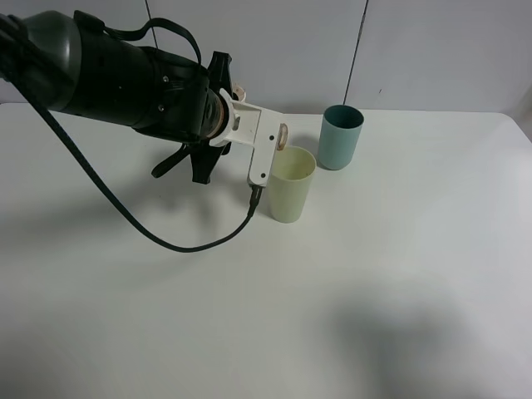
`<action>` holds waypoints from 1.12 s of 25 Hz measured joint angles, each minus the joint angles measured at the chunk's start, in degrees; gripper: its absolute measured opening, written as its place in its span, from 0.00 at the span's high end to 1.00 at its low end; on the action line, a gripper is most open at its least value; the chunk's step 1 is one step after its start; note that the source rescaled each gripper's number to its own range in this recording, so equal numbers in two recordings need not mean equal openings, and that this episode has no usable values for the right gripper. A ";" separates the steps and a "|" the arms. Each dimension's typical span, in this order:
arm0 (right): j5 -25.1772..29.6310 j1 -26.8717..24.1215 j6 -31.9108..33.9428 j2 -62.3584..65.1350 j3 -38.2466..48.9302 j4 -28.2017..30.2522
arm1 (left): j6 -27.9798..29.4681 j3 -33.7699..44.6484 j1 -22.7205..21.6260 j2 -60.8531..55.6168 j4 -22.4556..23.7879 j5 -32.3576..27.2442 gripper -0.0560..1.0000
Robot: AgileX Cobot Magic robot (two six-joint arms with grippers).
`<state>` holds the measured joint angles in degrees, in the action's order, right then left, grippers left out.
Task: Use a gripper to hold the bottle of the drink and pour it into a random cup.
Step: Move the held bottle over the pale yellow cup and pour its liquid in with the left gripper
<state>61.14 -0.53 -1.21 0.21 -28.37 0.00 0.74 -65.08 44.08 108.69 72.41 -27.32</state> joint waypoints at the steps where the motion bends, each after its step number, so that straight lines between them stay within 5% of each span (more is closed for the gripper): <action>1: 0.00 0.00 0.00 0.00 0.00 0.00 | 0.00 0.00 0.00 0.00 0.00 0.00 0.93; 28: 0.00 0.00 0.00 0.00 0.00 0.00 | -0.15 0.00 0.00 0.00 6.31 -0.47 0.93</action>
<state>61.14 -0.53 -1.21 0.21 -28.37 0.00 0.59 -65.08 44.08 108.69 78.72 -27.80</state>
